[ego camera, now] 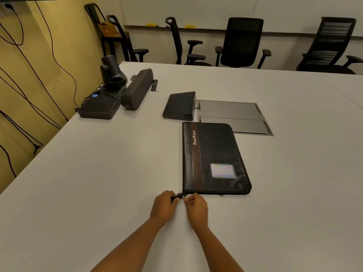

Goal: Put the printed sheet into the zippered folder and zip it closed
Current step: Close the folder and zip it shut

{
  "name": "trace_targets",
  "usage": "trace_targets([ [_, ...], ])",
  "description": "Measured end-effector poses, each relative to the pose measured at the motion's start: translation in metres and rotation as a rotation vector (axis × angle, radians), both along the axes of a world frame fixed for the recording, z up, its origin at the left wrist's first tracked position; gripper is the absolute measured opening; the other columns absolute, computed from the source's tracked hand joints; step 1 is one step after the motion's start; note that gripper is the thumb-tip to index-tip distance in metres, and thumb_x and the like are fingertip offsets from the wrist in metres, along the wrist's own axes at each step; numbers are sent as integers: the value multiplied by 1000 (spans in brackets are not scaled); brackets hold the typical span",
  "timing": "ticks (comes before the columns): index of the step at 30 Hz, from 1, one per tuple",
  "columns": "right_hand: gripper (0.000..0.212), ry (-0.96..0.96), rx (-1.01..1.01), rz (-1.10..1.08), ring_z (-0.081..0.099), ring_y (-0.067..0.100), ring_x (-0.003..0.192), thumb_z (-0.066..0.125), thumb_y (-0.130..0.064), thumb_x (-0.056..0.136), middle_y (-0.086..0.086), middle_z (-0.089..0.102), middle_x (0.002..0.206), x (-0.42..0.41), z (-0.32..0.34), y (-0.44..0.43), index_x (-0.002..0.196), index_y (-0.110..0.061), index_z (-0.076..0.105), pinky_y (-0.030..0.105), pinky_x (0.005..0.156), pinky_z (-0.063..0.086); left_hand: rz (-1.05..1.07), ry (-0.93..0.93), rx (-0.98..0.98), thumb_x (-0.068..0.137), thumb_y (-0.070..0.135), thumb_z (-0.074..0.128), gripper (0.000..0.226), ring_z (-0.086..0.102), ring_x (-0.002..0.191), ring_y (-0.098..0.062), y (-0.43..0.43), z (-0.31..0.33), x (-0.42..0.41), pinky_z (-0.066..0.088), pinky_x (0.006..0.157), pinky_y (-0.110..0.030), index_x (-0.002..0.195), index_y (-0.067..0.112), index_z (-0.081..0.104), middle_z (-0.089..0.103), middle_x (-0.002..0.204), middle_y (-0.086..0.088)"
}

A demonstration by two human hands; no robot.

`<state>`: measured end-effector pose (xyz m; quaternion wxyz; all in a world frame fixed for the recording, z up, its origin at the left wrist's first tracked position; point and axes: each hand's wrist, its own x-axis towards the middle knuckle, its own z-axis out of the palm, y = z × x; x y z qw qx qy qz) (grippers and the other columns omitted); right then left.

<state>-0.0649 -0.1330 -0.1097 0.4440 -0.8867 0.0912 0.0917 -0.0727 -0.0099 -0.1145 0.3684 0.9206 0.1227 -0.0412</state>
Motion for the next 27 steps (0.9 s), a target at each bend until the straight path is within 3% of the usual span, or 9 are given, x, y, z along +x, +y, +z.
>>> trace_targets([
  [6,14,-23,-80,-130,61,19,86,58,-23,91,7,64,96,7,-4,-7,90,-9,62,28,73,47,-4,-42,150,94,29,51,24,62,86,-23,2,1,1,44,83,-30,94,10,66,69,93,-5],
  [12,15,1,-45,-513,58,23,79,57,-24,91,11,64,94,19,-1,-44,88,-9,59,33,69,46,-102,-54,363,98,30,40,27,58,95,-18,11,2,6,36,88,-27,102,15,62,66,101,-1],
  [16,17,-68,-147,-370,51,16,75,58,-26,90,9,63,96,21,-6,-68,90,-9,59,27,66,40,-147,-74,474,96,29,39,27,55,99,-15,10,5,11,35,88,-26,107,18,61,64,107,3],
  [21,19,-61,-128,-348,56,16,76,58,-29,90,6,61,89,20,-7,-69,89,-10,58,26,66,40,-247,-176,420,93,32,47,34,49,117,-12,-4,6,24,31,101,-24,125,20,52,55,127,5],
  [24,21,-24,-168,-288,52,13,74,56,-33,91,6,63,93,22,-7,-72,90,-11,58,25,66,39,-381,-152,484,95,36,42,48,32,138,-17,-21,9,35,17,117,-30,139,18,40,37,149,-2],
  [27,22,15,-199,-222,52,11,75,55,-35,91,4,63,94,25,-6,-78,91,-14,59,24,66,39,-485,-66,541,96,40,40,59,10,148,-24,-44,13,49,7,122,-37,148,17,22,16,159,-6],
])
